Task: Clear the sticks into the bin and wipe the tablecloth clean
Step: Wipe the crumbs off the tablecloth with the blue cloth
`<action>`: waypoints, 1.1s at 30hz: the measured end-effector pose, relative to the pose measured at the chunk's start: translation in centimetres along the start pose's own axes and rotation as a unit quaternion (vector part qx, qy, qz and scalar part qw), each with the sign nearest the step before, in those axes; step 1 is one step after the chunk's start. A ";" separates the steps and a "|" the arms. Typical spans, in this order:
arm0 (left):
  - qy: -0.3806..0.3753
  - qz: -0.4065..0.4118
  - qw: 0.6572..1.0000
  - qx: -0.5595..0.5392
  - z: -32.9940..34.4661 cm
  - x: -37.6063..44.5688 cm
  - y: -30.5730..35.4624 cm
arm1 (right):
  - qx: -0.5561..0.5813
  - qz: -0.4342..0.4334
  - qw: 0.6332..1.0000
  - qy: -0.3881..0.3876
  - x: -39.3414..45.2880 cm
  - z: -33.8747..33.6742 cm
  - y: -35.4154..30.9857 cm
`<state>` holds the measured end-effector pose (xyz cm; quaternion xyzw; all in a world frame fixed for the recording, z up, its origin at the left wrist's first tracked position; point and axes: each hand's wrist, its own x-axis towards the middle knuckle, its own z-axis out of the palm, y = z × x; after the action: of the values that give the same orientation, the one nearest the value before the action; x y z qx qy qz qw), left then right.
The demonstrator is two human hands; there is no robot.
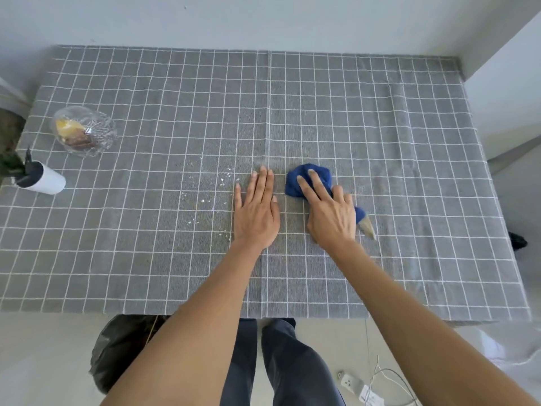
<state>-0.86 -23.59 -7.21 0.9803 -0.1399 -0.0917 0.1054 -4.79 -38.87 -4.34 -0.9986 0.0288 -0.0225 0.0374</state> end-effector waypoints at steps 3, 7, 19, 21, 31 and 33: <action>-0.002 0.001 1.000 -0.001 -0.1 0.0 0.0 | -0.026 -0.007 0.999 -0.043 0.1 0.2 0.7; 0.002 0.001 1.000 0.003 0.0 0.0 -0.1 | -0.037 0.056 0.996 -0.061 0.1 -0.5 3.6; 0.016 0.005 1.000 -0.002 0.3 0.0 -0.2 | -0.048 -0.048 0.995 -0.077 1.1 -1.1 1.0; 0.017 0.004 1.000 0.002 0.3 0.0 -0.2 | -0.055 -0.041 0.995 -0.074 1.1 -0.8 2.4; 0.018 0.005 1.000 0.006 0.5 0.0 -0.3 | -0.007 0.052 0.998 -0.036 0.9 -2.2 7.1; 0.018 0.003 1.000 0.005 0.4 0.0 -0.3 | 0.017 0.009 1.000 0.000 0.8 -2.1 5.2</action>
<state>-0.90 -23.42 -7.68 0.9819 -0.1412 -0.0730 0.1030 -4.35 -44.25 -2.63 -0.9976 0.0375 -0.0223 0.0543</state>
